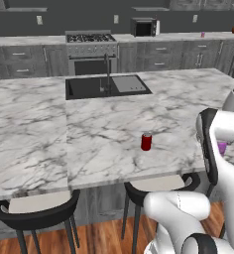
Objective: Four empty soda cans are scattered around the kitchen. Gather all the cans and cluster them next to the stove for recycling.
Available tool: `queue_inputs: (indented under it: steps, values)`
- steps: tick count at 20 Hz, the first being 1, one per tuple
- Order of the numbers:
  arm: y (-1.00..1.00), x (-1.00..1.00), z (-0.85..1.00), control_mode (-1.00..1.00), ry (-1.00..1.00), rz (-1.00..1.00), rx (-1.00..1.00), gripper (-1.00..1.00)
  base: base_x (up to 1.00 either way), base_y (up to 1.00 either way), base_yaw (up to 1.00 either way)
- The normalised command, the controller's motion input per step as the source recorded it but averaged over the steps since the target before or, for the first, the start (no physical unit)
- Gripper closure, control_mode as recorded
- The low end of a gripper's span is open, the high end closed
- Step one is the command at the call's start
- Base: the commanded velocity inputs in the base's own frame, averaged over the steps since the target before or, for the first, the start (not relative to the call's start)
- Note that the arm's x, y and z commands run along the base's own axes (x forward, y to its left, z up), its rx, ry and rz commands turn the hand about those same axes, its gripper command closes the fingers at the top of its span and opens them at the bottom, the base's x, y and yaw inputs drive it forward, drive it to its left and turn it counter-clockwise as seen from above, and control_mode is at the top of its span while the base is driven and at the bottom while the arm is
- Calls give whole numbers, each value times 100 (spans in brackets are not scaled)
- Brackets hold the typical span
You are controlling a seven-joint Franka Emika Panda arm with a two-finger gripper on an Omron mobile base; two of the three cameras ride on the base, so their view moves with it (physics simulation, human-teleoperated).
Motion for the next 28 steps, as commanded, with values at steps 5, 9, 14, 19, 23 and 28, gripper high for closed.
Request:
queue_inputs:
  steps: [5,9,14,19,23,28]
  values:
    - [47,-8,52,-100,3,8,0,100,0,0,0]
    - [41,0,36,-100,9,9,6,100,0,0,0]
    - [18,-20,44,-100,1,4,3,100,0,0,0]
    - [0,-11,2,100,0,0,0,100,-66,-37,2]
    - [0,0,0,100,0,0,0,100,-84,-96,9]
    - [0,0,0,100,0,0,0,100,-42,-100,9]
